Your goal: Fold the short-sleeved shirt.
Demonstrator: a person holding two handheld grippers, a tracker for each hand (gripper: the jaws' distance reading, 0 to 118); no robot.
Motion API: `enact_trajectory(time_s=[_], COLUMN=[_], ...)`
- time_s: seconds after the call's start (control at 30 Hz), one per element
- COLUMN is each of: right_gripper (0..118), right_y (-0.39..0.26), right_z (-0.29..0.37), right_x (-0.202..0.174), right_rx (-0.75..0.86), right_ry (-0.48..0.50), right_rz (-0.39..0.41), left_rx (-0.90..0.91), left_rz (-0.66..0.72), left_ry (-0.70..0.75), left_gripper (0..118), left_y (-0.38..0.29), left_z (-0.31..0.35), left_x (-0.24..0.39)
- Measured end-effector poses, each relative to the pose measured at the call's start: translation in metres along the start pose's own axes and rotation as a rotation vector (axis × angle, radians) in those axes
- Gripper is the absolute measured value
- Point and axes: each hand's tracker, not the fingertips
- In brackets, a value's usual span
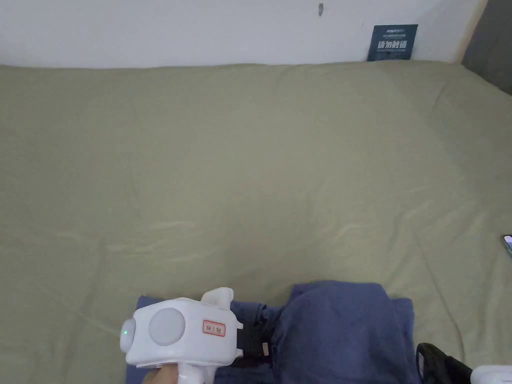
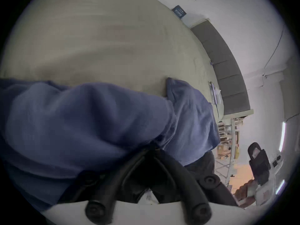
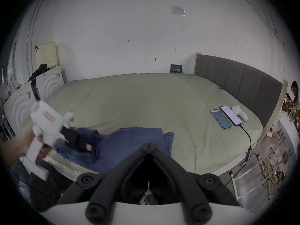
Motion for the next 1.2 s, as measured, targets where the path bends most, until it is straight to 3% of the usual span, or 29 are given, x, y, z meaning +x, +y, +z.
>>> enact_trajectory(time_s=[0.13, 0.2, 0.33, 0.43, 0.57, 0.73, 0.77, 0.8, 0.83, 0.87, 1.2], right_gripper=[0, 0, 0, 0, 0, 0, 0, 0, 0, 0, 0], right_y=[0.000, 0.004, 0.009, 0.012, 0.011, 0.012, 0.012, 0.012, 0.011, 0.011, 0.005], right_z=[-0.005, -0.005, -0.008, -0.012, -0.017, -0.018, -0.018, -0.018, -0.018, -0.018, -0.018], right_x=[0.008, 0.002, -0.009, -0.022, -0.038, -0.052, -0.053, -0.054, -0.052, -0.052, -0.052], right_rx=[-0.001, 0.007, 0.020, 0.024, 0.020, 0.016, 0.018, 0.018, 0.017, 0.015, -0.019], right_ry=[-0.006, -0.009, 0.023, 0.055, 0.090, 0.110, 0.110, 0.109, 0.109, 0.110, 0.105], right_rz=[0.018, 0.025, 0.038, 0.057, 0.069, 0.076, 0.077, 0.079, 0.080, 0.079, 0.097], left_rx=[0.004, 0.091, 0.209, 0.263, 0.231, 0.165, 0.164, 0.160, 0.169, 0.185, 0.070], left_rz=[-0.031, -0.075, -0.019, 0.054, 0.124, 0.183, 0.194, 0.191, 0.194, 0.190, 0.267], left_ry=[0.022, -0.003, -0.015, 0.097, 0.153, 0.050, 0.001, -0.050, -0.075, -0.090, -0.360], left_gripper=[0, 0, 0, 0, 0, 0, 7, 31, 87, 117, 118], left_y=[0.004, 0.002, -0.005, -0.010, -0.011, -0.007, -0.007, -0.006, -0.005, -0.004, 0.018], left_z=[0.035, 0.073, 0.151, 0.191, 0.203, 0.191, 0.189, 0.186, 0.184, 0.181, 0.116], left_x=[0.008, 0.010, -0.014, -0.051, -0.097, -0.127, -0.130, -0.133, -0.135, -0.138, -0.155])
